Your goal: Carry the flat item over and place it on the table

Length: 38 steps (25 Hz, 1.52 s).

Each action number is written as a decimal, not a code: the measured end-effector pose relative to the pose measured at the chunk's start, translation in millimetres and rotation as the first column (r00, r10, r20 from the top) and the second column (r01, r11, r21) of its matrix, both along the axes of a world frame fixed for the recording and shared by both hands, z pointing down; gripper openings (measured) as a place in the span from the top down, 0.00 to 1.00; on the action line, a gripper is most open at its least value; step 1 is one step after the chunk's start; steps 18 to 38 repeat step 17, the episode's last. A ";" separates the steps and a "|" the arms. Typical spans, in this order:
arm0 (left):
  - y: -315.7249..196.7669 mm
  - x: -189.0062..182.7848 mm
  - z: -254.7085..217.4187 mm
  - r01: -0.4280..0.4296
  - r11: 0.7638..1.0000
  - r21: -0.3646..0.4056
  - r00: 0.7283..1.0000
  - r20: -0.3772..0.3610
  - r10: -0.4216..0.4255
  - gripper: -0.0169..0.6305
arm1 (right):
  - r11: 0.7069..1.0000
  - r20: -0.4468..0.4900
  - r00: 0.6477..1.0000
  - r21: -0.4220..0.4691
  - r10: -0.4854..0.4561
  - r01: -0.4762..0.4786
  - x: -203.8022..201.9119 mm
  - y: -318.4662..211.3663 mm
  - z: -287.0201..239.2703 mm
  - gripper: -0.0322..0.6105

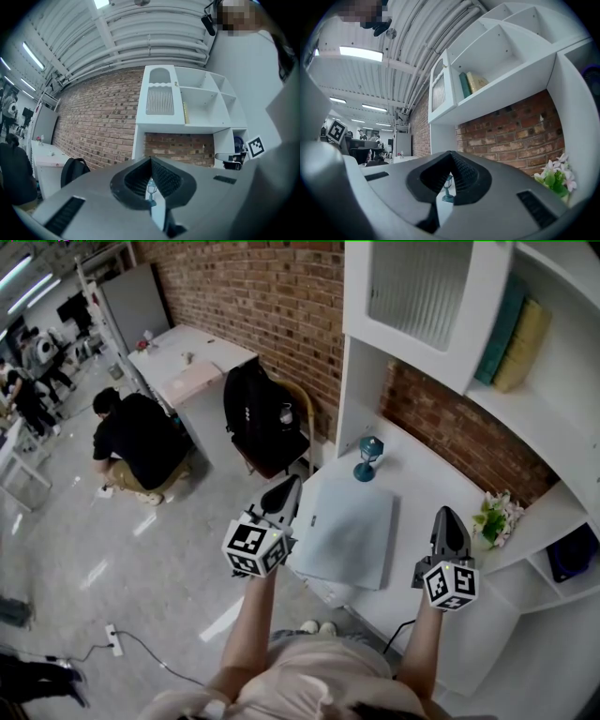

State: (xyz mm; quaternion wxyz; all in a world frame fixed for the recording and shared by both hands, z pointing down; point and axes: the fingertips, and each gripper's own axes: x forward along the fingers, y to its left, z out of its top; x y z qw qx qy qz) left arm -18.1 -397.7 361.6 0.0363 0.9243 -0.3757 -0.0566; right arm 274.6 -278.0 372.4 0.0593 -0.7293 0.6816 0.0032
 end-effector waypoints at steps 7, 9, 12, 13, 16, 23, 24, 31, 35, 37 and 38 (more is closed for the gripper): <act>1.4 0.9 1.2 -0.008 1.000 -0.007 1.000 0.000 0.008 0.93 | 1.000 0.000 1.000 -0.007 0.007 -0.007 2.4 2.7 0.2 0.93; 2.7 1.5 2.6 -0.009 1.000 -0.010 1.000 0.001 0.009 0.93 | 1.000 -0.002 1.000 -0.010 0.008 -0.008 3.6 4.2 1.0 0.93; 2.4 2.8 4.4 -0.011 1.000 -0.013 1.000 -0.001 0.011 0.93 | 1.000 -0.005 1.000 -0.015 0.005 -0.005 4.5 3.3 2.4 0.93; 1.8 3.1 4.6 -0.012 1.000 -0.014 1.000 -0.001 0.012 0.93 | 1.000 -0.005 1.000 -0.016 0.003 -0.003 4.5 2.3 2.6 0.93; 2.7 3.3 5.8 -0.015 1.000 -0.022 1.000 0.001 0.015 0.93 | 1.000 -0.005 1.000 -0.025 -0.001 0.001 3.7 1.8 3.9 0.93; 3.7 3.3 6.6 -0.016 1.000 -0.025 1.000 0.002 0.016 0.93 | 1.000 -0.006 1.000 -0.029 -0.001 0.001 3.5 2.1 4.5 0.93; 3.7 3.3 6.6 -0.016 1.000 -0.025 1.000 0.002 0.016 0.93 | 1.000 -0.006 1.000 -0.029 -0.001 0.001 3.5 2.1 4.5 0.93; 3.7 3.3 6.6 -0.016 1.000 -0.025 1.000 0.002 0.016 0.93 | 1.000 -0.006 1.000 -0.029 -0.001 0.001 3.5 2.1 4.5 0.93; 3.7 3.3 6.6 -0.016 1.000 -0.025 1.000 0.002 0.016 0.93 | 1.000 -0.006 1.000 -0.029 -0.001 0.001 3.5 2.1 4.5 0.93; 3.7 3.3 6.6 -0.016 1.000 -0.025 1.000 0.002 0.016 0.93 | 1.000 -0.006 1.000 -0.029 -0.001 0.001 3.5 2.1 4.5 0.93; 3.7 3.3 6.6 -0.016 1.000 -0.025 1.000 0.002 0.016 0.93 | 1.000 -0.006 1.000 -0.029 -0.001 0.001 3.5 2.1 4.5 0.93</act>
